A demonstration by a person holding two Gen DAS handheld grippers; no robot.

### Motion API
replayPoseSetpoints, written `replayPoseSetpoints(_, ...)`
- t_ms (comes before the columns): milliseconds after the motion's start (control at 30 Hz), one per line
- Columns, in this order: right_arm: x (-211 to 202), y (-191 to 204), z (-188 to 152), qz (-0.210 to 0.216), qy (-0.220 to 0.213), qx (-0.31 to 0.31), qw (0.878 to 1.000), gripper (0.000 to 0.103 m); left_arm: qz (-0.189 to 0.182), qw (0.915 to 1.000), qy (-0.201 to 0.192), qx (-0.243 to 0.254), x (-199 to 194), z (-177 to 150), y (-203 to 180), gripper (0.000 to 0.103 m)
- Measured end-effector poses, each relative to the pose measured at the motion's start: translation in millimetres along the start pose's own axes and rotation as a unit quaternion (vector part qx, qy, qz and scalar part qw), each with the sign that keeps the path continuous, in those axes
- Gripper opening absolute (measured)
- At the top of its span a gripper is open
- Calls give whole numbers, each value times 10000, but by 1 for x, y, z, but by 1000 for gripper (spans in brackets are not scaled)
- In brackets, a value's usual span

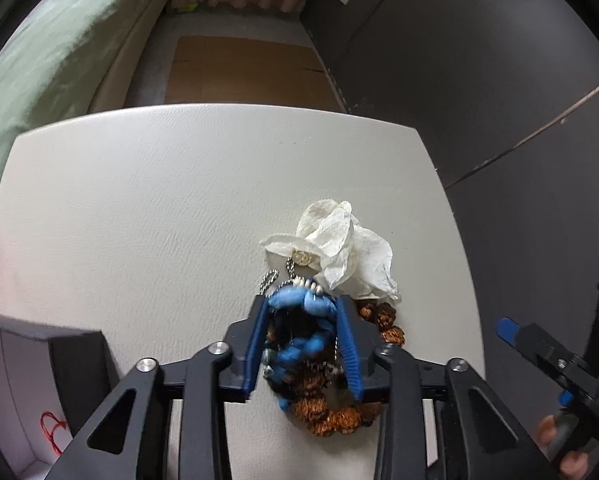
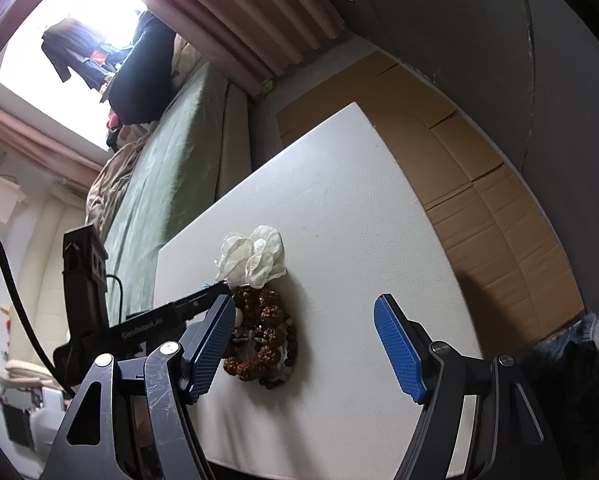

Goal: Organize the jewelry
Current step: 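Grasp the blue beaded strand from the pile with the left gripper, then drop the blue strand into the box with the left gripper while the right places the white tissue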

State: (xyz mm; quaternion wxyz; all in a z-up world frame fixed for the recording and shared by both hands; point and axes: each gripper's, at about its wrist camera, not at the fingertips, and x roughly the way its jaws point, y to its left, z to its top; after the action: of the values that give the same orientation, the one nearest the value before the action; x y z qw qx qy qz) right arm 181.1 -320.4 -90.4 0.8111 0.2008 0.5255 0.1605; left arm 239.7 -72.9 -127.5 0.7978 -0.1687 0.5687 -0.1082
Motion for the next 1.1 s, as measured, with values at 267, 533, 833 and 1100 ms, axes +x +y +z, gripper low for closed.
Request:
replayPoseSetpoints(267, 21, 19, 6, 137, 134, -146, 9997, 72, -31, 9998, -193, 9, -28, -5, 8, 31)
replayPoseSetpoints(533, 55, 37, 18, 238, 408, -290, 9985, 72, 31, 9988, -498, 13, -64, -4, 14, 31)
replayPoseSetpoints(833, 95, 51, 28, 67, 695, -433, 9966, 66, 189, 9962, -854, 12, -107, -11, 23, 31)
replayPoseSetpoints(1100, 102, 61, 25, 156, 877, -592, 9943, 6, 264, 9923, -1197, -147, -147, -19, 39, 31)
